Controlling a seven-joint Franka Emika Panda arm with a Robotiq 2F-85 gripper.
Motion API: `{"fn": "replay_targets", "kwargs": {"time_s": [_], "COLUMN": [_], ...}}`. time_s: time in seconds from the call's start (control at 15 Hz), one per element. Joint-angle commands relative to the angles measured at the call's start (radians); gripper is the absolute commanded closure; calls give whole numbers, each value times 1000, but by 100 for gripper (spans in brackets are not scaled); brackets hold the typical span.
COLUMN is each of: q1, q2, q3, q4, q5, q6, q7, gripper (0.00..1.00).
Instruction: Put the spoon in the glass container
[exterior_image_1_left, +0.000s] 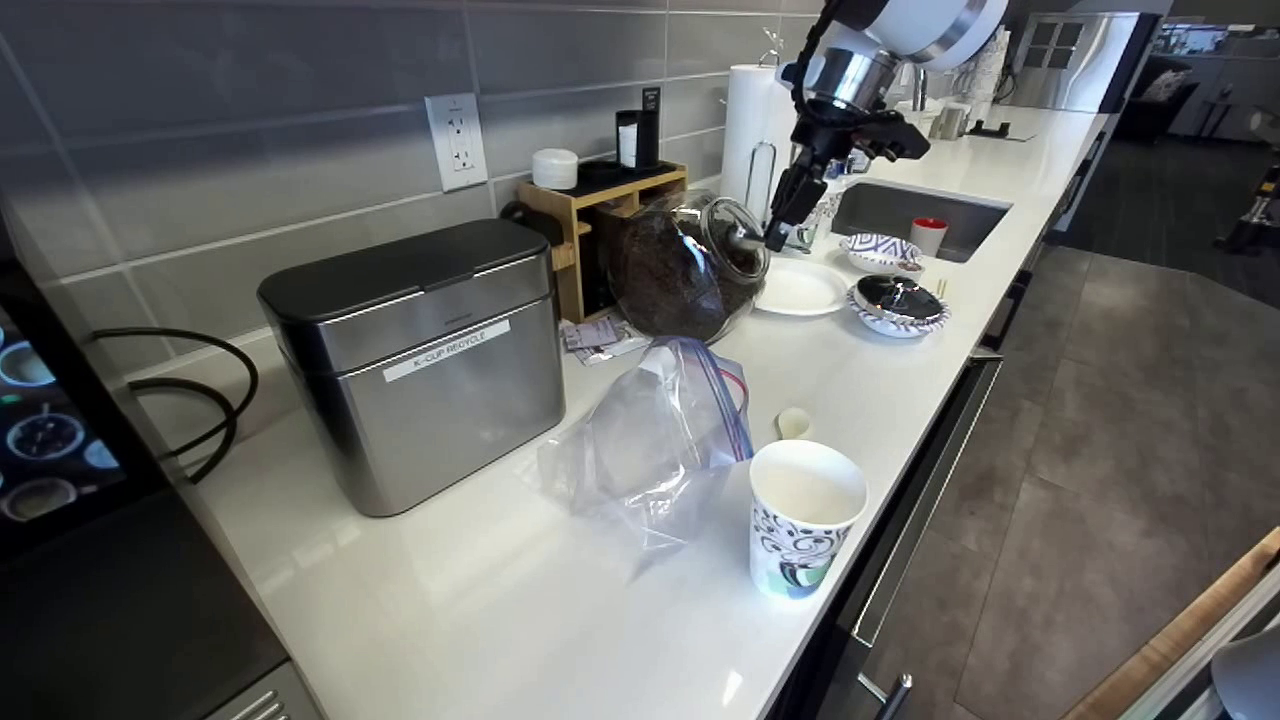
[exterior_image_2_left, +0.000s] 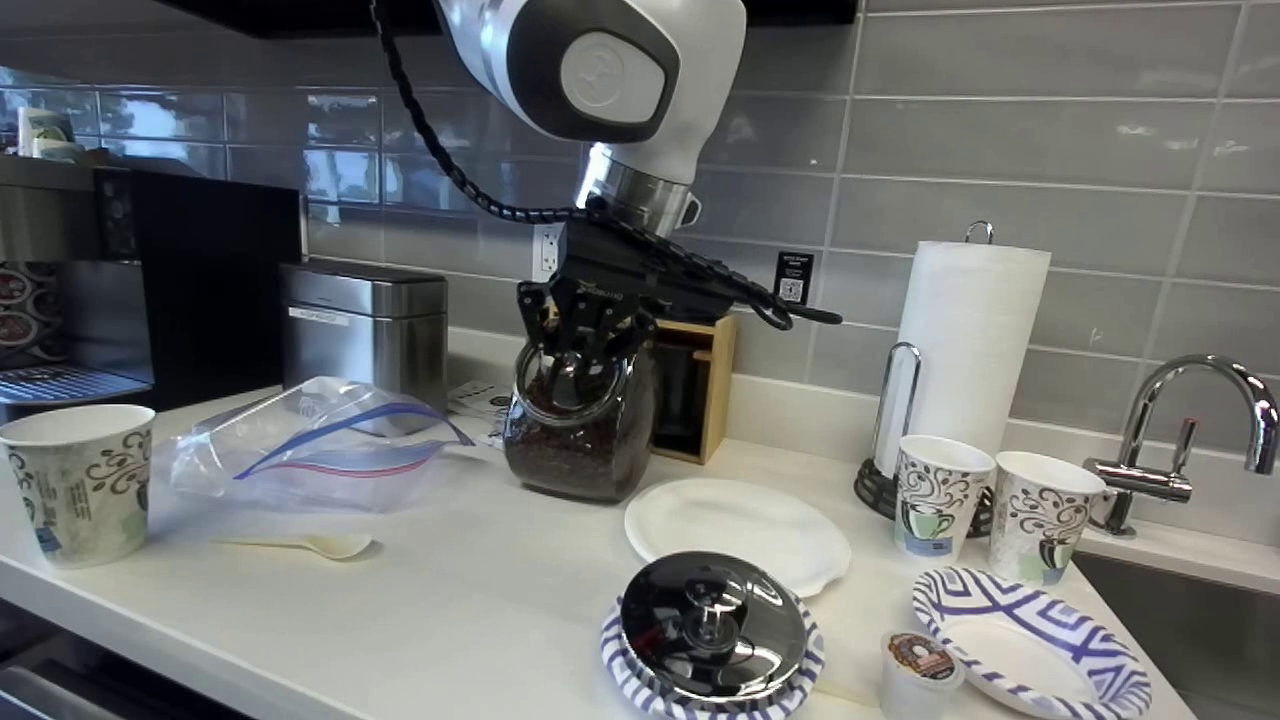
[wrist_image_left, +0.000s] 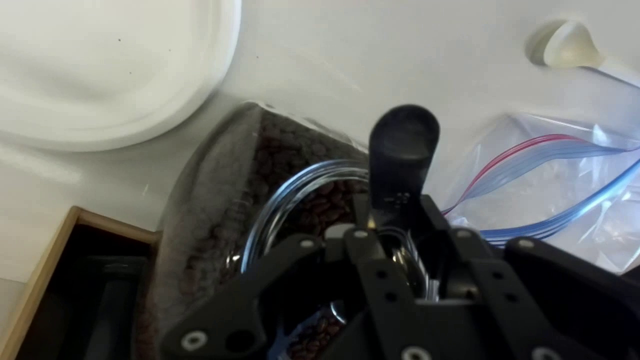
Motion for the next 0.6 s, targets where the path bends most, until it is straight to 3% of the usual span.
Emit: {"fn": "replay_targets", "kwargs": {"time_s": [0.0, 0.53], "q1": [8, 13], "q2": [38, 69], "q3": [6, 40], "q4": [46, 42], "q5": [-8, 13], "q6": [-4, 110], "q7": [105, 220], "gripper": [94, 94]}}
